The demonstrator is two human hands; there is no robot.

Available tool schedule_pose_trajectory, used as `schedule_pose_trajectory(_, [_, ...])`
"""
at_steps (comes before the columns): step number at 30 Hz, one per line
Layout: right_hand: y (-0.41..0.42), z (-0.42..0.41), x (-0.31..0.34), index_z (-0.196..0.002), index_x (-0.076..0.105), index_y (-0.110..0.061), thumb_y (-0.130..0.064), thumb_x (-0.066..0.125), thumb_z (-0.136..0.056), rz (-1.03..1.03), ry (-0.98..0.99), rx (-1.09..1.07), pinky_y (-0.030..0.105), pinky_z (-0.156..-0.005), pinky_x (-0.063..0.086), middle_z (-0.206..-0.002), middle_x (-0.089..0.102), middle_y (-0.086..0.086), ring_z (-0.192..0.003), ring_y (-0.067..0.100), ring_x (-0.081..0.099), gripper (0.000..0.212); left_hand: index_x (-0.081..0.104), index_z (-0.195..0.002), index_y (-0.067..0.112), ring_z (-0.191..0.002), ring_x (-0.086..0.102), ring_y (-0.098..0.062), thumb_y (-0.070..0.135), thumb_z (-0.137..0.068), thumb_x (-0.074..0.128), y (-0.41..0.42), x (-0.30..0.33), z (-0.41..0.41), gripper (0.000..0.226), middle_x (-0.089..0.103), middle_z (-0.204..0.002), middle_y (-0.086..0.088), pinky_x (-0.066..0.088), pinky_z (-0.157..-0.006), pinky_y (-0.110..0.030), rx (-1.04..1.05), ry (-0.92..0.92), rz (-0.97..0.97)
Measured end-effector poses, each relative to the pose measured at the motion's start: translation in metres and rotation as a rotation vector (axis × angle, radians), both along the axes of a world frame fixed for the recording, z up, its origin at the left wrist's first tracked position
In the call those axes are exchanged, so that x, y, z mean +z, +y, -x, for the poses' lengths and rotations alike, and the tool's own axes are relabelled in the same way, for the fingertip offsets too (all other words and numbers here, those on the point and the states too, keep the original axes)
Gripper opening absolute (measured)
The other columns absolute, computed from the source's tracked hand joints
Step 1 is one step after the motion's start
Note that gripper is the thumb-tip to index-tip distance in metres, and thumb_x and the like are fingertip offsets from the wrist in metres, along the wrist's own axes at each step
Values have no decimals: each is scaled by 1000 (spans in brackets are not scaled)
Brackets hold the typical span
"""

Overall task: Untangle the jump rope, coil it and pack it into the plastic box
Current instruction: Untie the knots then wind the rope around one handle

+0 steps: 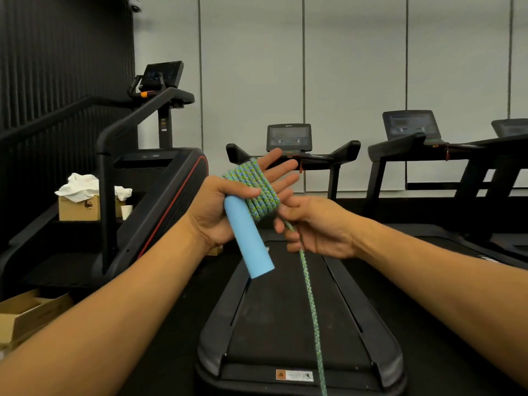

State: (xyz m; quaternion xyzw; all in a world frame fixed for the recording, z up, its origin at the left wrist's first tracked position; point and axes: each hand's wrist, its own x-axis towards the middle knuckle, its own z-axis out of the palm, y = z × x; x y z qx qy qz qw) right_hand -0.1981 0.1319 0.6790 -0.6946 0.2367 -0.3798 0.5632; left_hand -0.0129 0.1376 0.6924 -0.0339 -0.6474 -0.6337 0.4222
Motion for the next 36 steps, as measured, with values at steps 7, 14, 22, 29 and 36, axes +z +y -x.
schedule_pose_trajectory(7, [24,21,17,-109,68,-2,-6,54,-97,146,380,-98,22,-45,39,-67,58,7,-49,11,40,19,44,-146,5,-138,47,-37,3,-54,73,-5,4,-14,97,47,-151,-19,42,-110,-50,98,-89,-24])
schedule_pose_trajectory(14, [47,22,53,-83,71,2,-6,64,-90,365,572,-153,24,-46,36,-65,60,10,-45,10,42,13,57,-135,0,-111,66,-36,5,-65,66,8,5,-7,71,66,-124,-22,53,-100,-45,-77,-336,-3])
schedule_pose_trajectory(22, [59,22,79,-80,72,-2,-36,80,-77,732,728,-382,22,-52,43,-67,62,7,-55,8,51,35,61,-121,-9,-109,66,-46,-6,-66,68,21,9,2,56,66,-119,-32,54,-95,-52,-146,-477,-33])
schedule_pose_trajectory(29, [43,27,77,-75,71,-15,-38,78,-71,668,528,-296,22,-55,39,-65,60,-1,-60,8,49,25,50,-137,-10,-122,59,-46,-9,-75,62,19,9,1,63,58,-133,-32,45,-107,-56,-209,-483,45])
schedule_pose_trajectory(36, [24,31,69,-92,66,-10,-18,63,-81,215,215,24,24,-68,55,-76,66,0,-69,11,63,14,38,-149,0,-132,51,-44,-9,-80,65,18,2,9,75,49,-146,-26,39,-112,-55,-205,-459,110])
